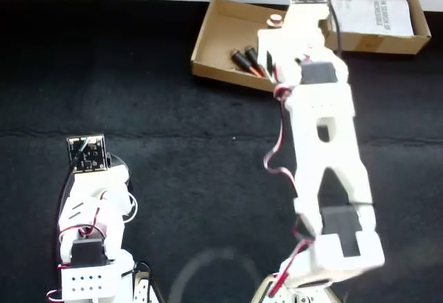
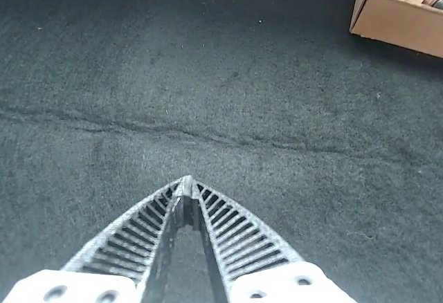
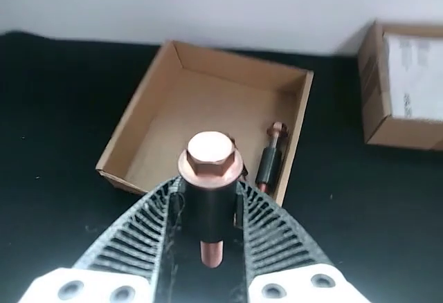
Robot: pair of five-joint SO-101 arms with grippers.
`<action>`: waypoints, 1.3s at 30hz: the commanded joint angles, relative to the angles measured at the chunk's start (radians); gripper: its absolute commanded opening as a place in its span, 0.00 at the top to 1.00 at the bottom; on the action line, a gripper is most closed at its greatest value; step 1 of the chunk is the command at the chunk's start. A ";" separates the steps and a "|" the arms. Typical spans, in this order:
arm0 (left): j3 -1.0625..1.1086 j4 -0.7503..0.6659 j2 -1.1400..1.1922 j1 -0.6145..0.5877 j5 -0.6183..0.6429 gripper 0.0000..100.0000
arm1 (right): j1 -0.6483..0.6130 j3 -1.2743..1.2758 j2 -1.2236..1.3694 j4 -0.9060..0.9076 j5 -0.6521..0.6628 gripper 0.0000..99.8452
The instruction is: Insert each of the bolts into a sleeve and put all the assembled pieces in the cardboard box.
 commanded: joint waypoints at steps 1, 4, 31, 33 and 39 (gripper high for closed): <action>0.018 0.005 -0.005 -0.008 0.000 0.99 | 0.007 -0.213 0.130 0.090 -0.021 0.99; 0.018 0.003 -0.005 -0.008 0.000 0.99 | 0.015 -0.371 0.271 0.189 -0.017 0.99; 0.018 -0.017 -0.002 -0.013 0.000 0.99 | 0.019 -1.124 1.107 0.047 0.120 0.92; 0.018 -0.017 -0.002 -0.013 0.000 0.99 | 0.019 -1.129 1.107 0.097 0.123 0.85; 0.018 -0.017 -0.002 -0.013 0.000 0.99 | 0.025 -1.233 1.078 0.288 0.124 0.81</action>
